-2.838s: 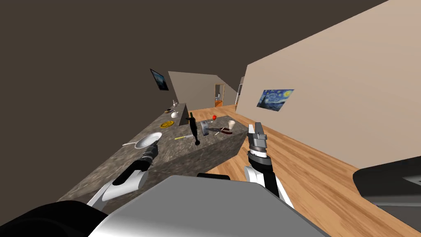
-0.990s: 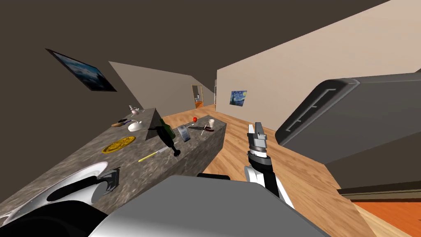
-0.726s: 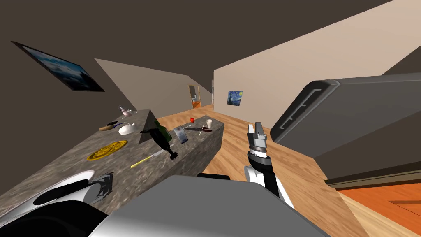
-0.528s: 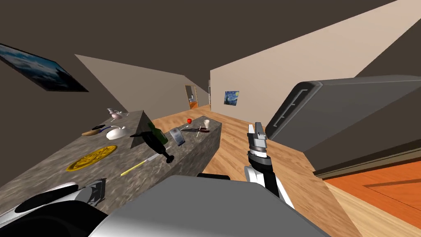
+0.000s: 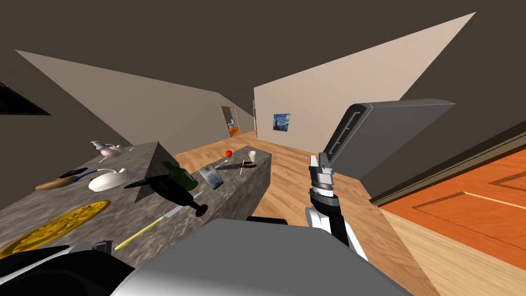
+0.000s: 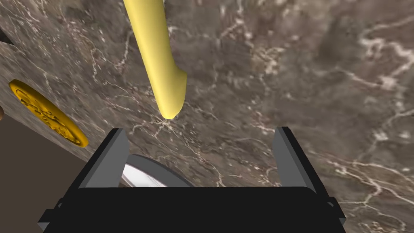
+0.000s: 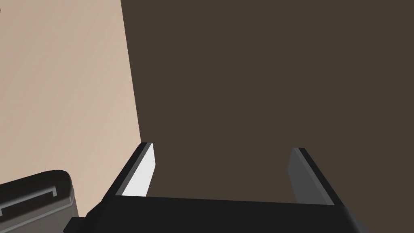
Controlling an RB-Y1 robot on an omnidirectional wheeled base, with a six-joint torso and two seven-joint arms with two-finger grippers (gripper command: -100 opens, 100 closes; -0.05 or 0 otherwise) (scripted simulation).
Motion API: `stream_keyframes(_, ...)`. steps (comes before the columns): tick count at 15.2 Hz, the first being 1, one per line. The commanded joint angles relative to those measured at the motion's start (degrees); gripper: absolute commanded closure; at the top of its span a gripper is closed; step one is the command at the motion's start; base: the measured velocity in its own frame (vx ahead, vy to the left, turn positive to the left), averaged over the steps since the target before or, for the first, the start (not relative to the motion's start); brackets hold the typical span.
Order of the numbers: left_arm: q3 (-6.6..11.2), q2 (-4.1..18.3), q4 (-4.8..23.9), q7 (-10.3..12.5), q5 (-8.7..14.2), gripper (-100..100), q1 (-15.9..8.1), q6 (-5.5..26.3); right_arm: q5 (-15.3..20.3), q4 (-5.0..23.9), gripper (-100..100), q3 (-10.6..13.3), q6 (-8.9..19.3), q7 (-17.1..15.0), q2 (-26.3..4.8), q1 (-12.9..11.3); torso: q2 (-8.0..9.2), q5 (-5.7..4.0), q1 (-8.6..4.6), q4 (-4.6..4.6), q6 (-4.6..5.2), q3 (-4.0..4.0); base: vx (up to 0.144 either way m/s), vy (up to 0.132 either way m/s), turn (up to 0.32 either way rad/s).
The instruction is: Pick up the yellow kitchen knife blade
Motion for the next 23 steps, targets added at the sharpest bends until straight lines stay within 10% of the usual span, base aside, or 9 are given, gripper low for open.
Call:
stream_keyframes(1, 1.99, 0.3, 1.5, 0.2, 1.3, -100, 0.3, 2.9, 0.0, 0.0, 0, 0.0, 0.0, 0.0, 0.0, 0.0, 0.00, 0.00, 0.00, 0.00, 0.00, 0.00, 0.036, -0.005, -0.255)
stream_keyframes(23, 12.71, 1.3, 10.8, 1.4, 9.1, -100, 1.8, 26.0, 0.0, 0.0, 0, 0.0, 0.0, 0.0, 0.0, 0.0, -0.09, 0.02, 0.08, -0.01, 0.05, -0.05, 0.034, 0.020, -0.196)
